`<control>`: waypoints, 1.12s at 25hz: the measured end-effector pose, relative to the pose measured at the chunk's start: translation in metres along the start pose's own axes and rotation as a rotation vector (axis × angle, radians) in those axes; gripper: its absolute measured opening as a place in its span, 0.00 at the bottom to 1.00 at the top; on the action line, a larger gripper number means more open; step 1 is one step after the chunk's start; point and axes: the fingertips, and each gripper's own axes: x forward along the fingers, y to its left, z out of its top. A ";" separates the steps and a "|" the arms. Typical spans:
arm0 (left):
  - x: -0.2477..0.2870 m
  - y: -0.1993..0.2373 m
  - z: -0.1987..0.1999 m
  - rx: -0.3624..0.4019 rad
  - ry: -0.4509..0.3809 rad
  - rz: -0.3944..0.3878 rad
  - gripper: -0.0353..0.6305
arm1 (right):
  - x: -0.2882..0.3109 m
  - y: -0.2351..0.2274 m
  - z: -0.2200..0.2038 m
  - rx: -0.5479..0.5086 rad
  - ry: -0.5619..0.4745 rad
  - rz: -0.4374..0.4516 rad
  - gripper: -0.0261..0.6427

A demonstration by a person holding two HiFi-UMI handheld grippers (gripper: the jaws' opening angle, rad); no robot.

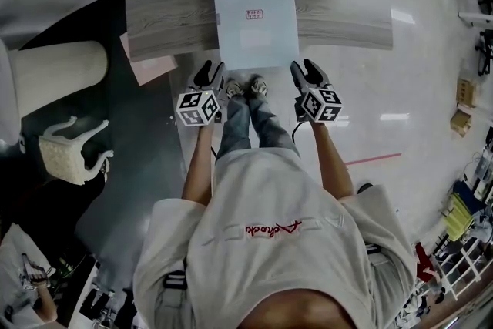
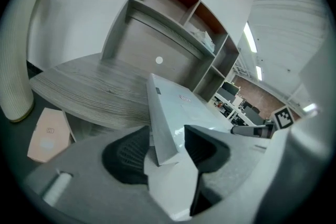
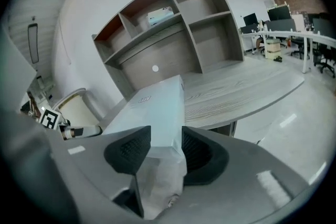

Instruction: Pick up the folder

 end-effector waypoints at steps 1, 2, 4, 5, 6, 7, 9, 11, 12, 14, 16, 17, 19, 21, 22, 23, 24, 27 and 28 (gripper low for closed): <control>0.003 -0.002 -0.002 -0.006 0.009 -0.017 0.40 | 0.003 0.003 -0.001 0.017 0.002 0.026 0.34; 0.005 -0.004 -0.003 -0.009 0.017 -0.032 0.43 | 0.005 0.005 -0.003 0.027 0.006 0.048 0.39; 0.011 -0.008 -0.007 -0.018 0.038 -0.059 0.55 | 0.011 0.008 -0.006 0.033 0.017 0.078 0.46; 0.014 -0.009 -0.009 -0.024 0.047 -0.072 0.61 | 0.013 0.009 -0.007 0.036 0.019 0.088 0.50; 0.017 -0.011 -0.010 -0.030 0.053 -0.082 0.65 | 0.016 0.009 -0.007 0.042 0.017 0.096 0.53; 0.019 -0.012 -0.010 -0.032 0.058 -0.089 0.66 | 0.018 0.008 -0.006 0.052 0.013 0.103 0.57; 0.024 -0.013 -0.012 -0.022 0.072 -0.099 0.69 | 0.024 0.008 -0.005 0.070 0.007 0.114 0.61; 0.030 -0.015 -0.015 -0.009 0.097 -0.114 0.71 | 0.029 0.007 -0.004 0.080 0.008 0.121 0.64; 0.033 -0.017 -0.017 -0.008 0.109 -0.122 0.74 | 0.033 0.007 -0.004 0.084 0.011 0.123 0.65; 0.038 -0.020 -0.021 -0.013 0.128 -0.133 0.77 | 0.039 0.006 -0.006 0.090 0.021 0.126 0.65; 0.044 -0.023 -0.025 -0.025 0.143 -0.141 0.78 | 0.044 0.006 -0.008 0.093 0.032 0.126 0.65; 0.047 -0.024 -0.027 -0.032 0.150 -0.146 0.79 | 0.047 0.006 -0.009 0.097 0.035 0.129 0.65; 0.052 -0.024 -0.029 -0.044 0.157 -0.157 0.81 | 0.051 0.005 -0.010 0.111 0.037 0.138 0.66; 0.055 -0.026 -0.029 -0.047 0.161 -0.175 0.82 | 0.053 0.006 -0.010 0.129 0.036 0.153 0.66; 0.056 -0.028 -0.029 -0.045 0.166 -0.186 0.82 | 0.054 0.006 -0.010 0.137 0.036 0.161 0.66; 0.058 -0.031 -0.029 -0.042 0.174 -0.198 0.82 | 0.055 0.007 -0.009 0.143 0.036 0.168 0.66; 0.060 -0.033 -0.029 -0.041 0.182 -0.206 0.82 | 0.055 0.008 -0.009 0.148 0.036 0.174 0.67; 0.063 -0.035 -0.029 -0.053 0.182 -0.206 0.84 | 0.058 0.010 -0.010 0.160 0.044 0.191 0.67; 0.064 -0.034 -0.029 -0.059 0.178 -0.204 0.84 | 0.059 0.011 -0.010 0.163 0.046 0.196 0.67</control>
